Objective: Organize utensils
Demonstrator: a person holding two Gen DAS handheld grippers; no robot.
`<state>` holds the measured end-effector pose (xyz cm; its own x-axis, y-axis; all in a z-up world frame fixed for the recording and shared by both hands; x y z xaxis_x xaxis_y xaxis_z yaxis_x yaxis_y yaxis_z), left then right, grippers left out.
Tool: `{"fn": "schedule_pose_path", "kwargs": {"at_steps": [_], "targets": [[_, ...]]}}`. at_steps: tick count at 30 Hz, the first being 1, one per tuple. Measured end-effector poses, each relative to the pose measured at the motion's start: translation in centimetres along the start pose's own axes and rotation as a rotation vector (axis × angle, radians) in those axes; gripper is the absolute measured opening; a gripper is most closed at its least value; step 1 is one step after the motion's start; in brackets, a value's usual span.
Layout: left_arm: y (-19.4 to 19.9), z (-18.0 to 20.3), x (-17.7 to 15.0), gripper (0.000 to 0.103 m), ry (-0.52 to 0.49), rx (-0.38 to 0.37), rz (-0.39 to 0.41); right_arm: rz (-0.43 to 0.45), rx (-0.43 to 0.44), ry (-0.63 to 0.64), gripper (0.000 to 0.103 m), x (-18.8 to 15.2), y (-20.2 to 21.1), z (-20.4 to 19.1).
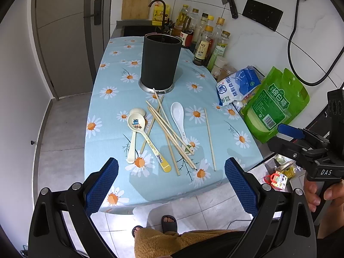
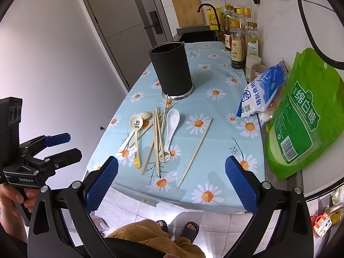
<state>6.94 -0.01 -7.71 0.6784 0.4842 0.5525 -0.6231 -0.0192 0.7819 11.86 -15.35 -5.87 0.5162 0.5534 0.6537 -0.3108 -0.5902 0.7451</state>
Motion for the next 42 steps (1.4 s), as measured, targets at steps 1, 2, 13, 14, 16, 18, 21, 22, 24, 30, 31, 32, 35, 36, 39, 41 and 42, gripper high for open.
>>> {"fn": "schedule_pose_path", "kwargs": {"at_steps": [1, 2, 13, 14, 16, 18, 21, 22, 24, 30, 31, 32, 35, 36, 39, 41, 42], "targets": [[0.0, 0.1, 0.1, 0.096, 0.006, -0.010, -0.001, -0.002, 0.001, 0.000, 0.099, 0.0, -0.1, 0.1], [-0.1, 0.3, 0.1, 0.096, 0.014, -0.021, -0.006, -0.002, 0.003, 0.000, 0.099, 0.1, -0.1, 0.2], [-1.7, -0.3, 0.9, 0.096, 0.046, -0.035, -0.027, -0.041, 0.016, -0.034, 0.099, 0.3, -1.5, 1.2], [-2.0, -0.5, 0.9, 0.096, 0.049, -0.035, -0.033, -0.046, 0.013, -0.040, 0.099, 0.3, -1.7, 1.4], [-2.6, -0.9, 1.0, 0.096, 0.047, -0.027, -0.040, -0.064, 0.011, -0.048, 0.099, 0.3, -2.4, 1.7], [-3.2, -1.3, 1.2, 0.096, 0.061, -0.038, -0.057, -0.091, 0.003, -0.057, 0.099, 0.3, -3.3, 2.2], [-4.4, -2.2, 1.5, 0.096, 0.089, -0.047, -0.081, -0.154, -0.002, -0.083, 0.089, 0.1, -5.0, 3.0], [-4.8, -2.5, 1.7, 0.096, 0.101, -0.051, -0.092, -0.177, -0.005, -0.095, 0.088, 0.1, -5.7, 3.4], [-5.5, -3.1, 2.0, 0.096, 0.120, -0.057, -0.103, -0.216, -0.012, -0.119, 0.082, 0.1, -6.8, 4.0], [-7.9, -5.1, 2.8, 0.096, 0.169, -0.065, -0.141, -0.379, -0.040, -0.202, 0.063, -0.3, -11.9, 5.9], [-8.4, -5.4, 2.7, 0.095, 0.181, -0.068, -0.148, -0.408, -0.035, -0.224, 0.061, -0.5, -12.7, 6.1], [-8.9, -5.5, 2.6, 0.095, 0.183, -0.077, -0.164, -0.450, -0.038, -0.248, 0.057, -0.6, -13.7, 6.4], [-10.0, -5.9, 2.1, 0.095, 0.179, -0.091, -0.189, -0.517, -0.063, -0.264, 0.044, -0.7, -15.5, 7.1], [-10.4, -5.9, 2.0, 0.095, 0.184, -0.104, -0.202, -0.550, -0.072, -0.276, 0.039, -0.9, -16.1, 7.3], [-11.2, -6.3, 1.9, 0.095, 0.191, -0.125, -0.218, -0.612, -0.081, -0.295, 0.030, -1.3, -17.6, 7.7], [-11.7, -6.4, 1.9, 0.095, 0.197, -0.150, -0.230, -0.642, -0.085, -0.304, 0.025, -1.5, -18.3, 7.9], [-11.9, -6.5, 1.8, 0.095, 0.197, -0.157, -0.236, -0.661, -0.087, -0.318, 0.025, -1.6, -18.6, 7.9]]}}
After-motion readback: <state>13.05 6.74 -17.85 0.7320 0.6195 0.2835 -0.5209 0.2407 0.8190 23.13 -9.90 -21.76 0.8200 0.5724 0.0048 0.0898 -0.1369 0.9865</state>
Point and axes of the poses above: each gripper's, at about its wrist camera, not at the fingertips, and y roughly against the way its jaws point, z to its right, x to its top, the point moved 10 cm from there along -y, roughly the way its jaws point, and after that the axes turned 11 degrees about y, right-handed, at the moved point
